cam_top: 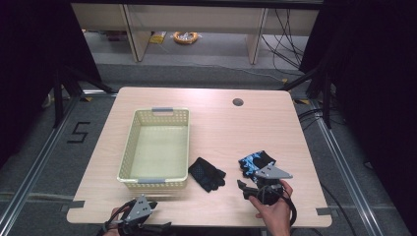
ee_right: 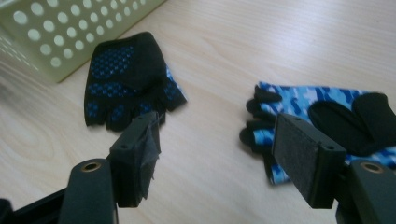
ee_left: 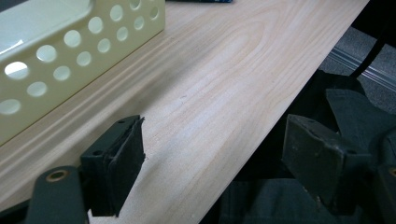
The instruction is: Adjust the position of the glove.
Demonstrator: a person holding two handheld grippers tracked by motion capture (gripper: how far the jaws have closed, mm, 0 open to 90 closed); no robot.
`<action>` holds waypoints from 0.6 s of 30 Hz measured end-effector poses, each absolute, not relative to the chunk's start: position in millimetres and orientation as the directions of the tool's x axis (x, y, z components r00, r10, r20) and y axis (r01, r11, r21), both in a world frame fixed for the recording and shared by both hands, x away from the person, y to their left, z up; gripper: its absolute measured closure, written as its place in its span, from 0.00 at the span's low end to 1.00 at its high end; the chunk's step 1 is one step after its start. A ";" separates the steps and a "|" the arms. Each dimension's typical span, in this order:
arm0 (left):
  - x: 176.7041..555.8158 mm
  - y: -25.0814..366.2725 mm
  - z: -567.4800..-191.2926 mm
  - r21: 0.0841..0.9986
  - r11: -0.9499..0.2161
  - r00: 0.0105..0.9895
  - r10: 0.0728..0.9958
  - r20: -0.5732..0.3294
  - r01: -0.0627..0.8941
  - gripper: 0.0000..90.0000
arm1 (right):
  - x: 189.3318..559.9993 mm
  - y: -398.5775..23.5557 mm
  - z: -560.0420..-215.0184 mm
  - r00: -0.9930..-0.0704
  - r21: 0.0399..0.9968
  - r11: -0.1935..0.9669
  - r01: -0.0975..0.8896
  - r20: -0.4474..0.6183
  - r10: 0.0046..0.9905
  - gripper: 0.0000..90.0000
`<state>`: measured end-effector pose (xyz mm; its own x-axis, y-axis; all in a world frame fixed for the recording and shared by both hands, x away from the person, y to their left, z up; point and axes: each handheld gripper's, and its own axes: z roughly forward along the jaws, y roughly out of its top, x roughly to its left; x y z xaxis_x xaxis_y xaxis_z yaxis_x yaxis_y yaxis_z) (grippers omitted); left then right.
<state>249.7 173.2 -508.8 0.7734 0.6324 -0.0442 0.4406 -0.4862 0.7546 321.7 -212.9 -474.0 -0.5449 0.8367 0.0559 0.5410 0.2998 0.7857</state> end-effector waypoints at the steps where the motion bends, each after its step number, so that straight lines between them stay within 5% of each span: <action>1: 248.0 172.0 -509.5 0.760 -0.458 0.764 0.641 -0.076 0.460 0.22 | 328.0 -207.4 -473.1 -0.553 0.789 0.296 0.538 0.065 0.831 0.38; 18: 248.9 175.5 -509.8 0.758 -0.464 0.760 0.647 -0.064 0.459 0.22 | 362.2 -163.4 -473.5 -0.639 0.785 0.377 0.491 0.030 0.769 0.50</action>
<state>248.9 175.5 -509.8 0.7599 0.6468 -0.0644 0.4589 -0.4638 0.7578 362.2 -163.4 -473.5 -0.6389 0.7687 0.0299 0.4909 0.3775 0.7852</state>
